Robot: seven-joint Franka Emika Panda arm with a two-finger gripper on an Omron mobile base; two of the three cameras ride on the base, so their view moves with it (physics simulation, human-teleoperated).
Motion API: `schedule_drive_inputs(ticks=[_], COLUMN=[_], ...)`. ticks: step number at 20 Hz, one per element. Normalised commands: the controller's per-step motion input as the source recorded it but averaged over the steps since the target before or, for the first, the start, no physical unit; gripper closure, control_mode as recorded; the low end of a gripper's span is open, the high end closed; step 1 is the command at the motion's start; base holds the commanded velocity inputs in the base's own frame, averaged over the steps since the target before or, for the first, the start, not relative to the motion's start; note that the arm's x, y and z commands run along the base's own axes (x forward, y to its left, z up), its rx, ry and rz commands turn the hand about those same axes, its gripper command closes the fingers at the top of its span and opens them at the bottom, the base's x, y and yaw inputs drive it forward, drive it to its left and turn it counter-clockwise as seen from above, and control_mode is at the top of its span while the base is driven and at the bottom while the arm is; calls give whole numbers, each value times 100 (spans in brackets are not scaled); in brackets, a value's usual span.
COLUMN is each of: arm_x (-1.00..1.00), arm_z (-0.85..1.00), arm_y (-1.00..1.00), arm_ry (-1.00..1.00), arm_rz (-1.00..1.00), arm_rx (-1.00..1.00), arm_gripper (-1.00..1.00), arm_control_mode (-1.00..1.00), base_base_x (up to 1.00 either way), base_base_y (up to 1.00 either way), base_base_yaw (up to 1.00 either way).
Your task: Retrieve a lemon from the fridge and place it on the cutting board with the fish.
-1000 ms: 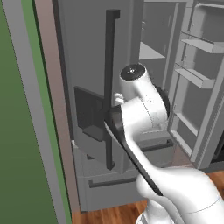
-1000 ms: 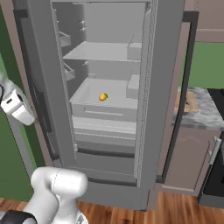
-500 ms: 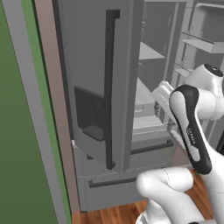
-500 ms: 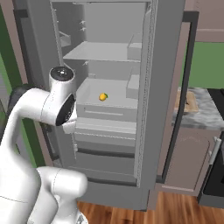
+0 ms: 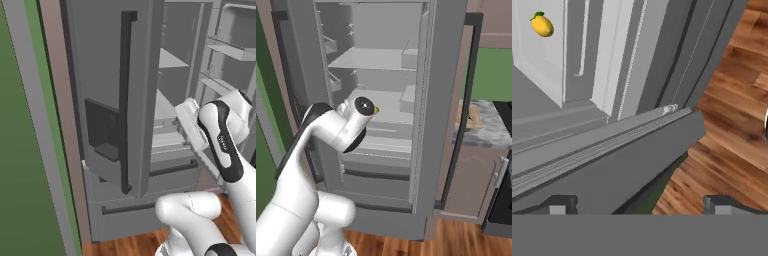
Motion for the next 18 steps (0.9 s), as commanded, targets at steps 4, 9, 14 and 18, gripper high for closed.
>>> schedule_drive_inputs(ticks=[4, 9, 14, 18], arm_x=[46, 50, 43, 19], arm_z=[-19, -10, -13, -17], arm_y=[14, 21, 21, 19], arm_ry=[0, -5, -2, 0], arm_rz=[0, 0, 0, 0], arm_rx=[6, 2, 2, 3], arm_gripper=[-100, -100, -100, -100], arm_control_mode=[-100, -100, -100, -100], base_base_x=[0, 0, 0, 0], base_base_y=[0, 0, 0, 0], base_base_yaw=[0, 0, 0, 0])
